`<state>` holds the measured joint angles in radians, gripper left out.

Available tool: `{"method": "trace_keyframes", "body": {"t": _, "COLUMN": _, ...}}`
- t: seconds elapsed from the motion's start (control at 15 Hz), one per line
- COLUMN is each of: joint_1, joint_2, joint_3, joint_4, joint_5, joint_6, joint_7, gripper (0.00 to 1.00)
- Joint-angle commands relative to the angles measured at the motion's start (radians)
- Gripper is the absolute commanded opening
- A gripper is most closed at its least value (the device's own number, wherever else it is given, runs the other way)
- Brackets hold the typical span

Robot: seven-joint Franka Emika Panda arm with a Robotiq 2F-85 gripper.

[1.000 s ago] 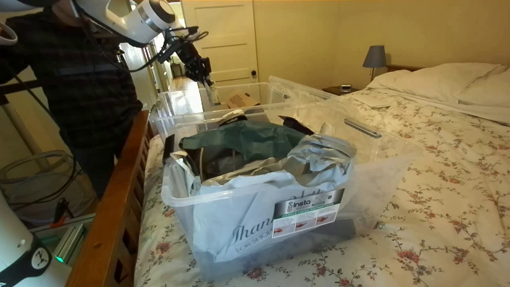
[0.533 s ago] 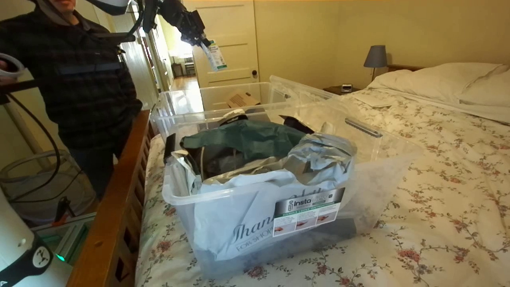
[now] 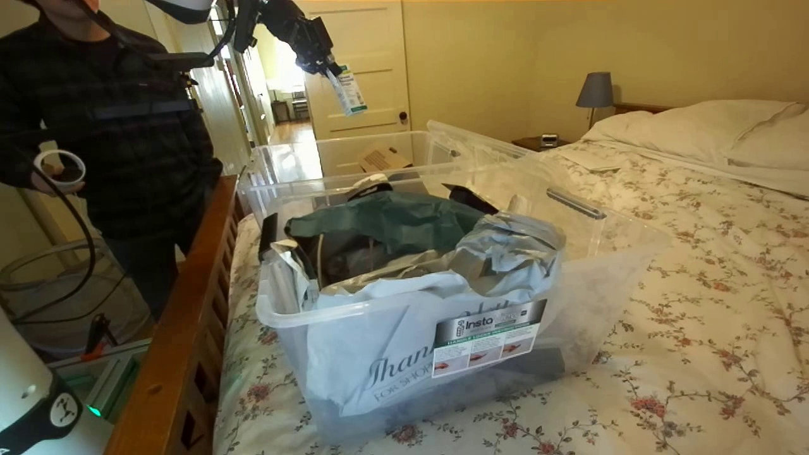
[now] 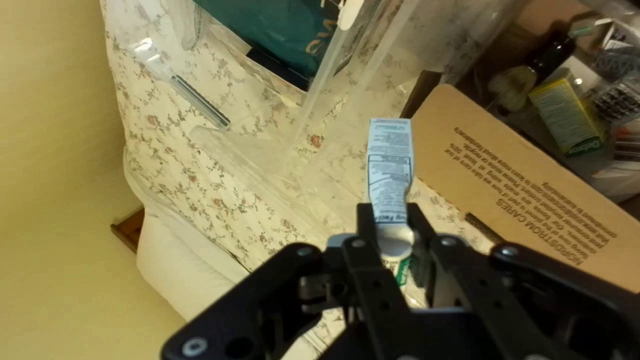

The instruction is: Move two white boxes to the storage bin on the right

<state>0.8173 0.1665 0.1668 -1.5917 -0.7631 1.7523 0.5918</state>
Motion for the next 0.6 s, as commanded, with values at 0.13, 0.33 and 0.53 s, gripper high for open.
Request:
{"method": "trace_keyframes", "body": {"t": 0.13, "joint_1": -0.205, "joint_2": -0.047, "joint_3": 0.016, "joint_4": -0.017, "joint_5": 0.124, "joint_6": 0.042, "joint_7": -0.028, "gripper": 0.05}}
{"method": "trace_keyframes", "body": {"t": 0.33, "joint_1": -0.318, "joint_2": -0.027, "joint_3": 0.019, "joint_4": -0.007, "joint_5": 0.216, "joint_6": 0.050, "joint_7": -0.033, "gripper": 0.05}}
{"method": "trace_keyframes", "body": {"t": 0.53, "joint_1": -0.392, "joint_2": 0.019, "joint_3": 0.023, "joint_4": -0.003, "joint_5": 0.261, "joint_6": 0.170, "joint_7": 0.045, "gripper": 0.05}}
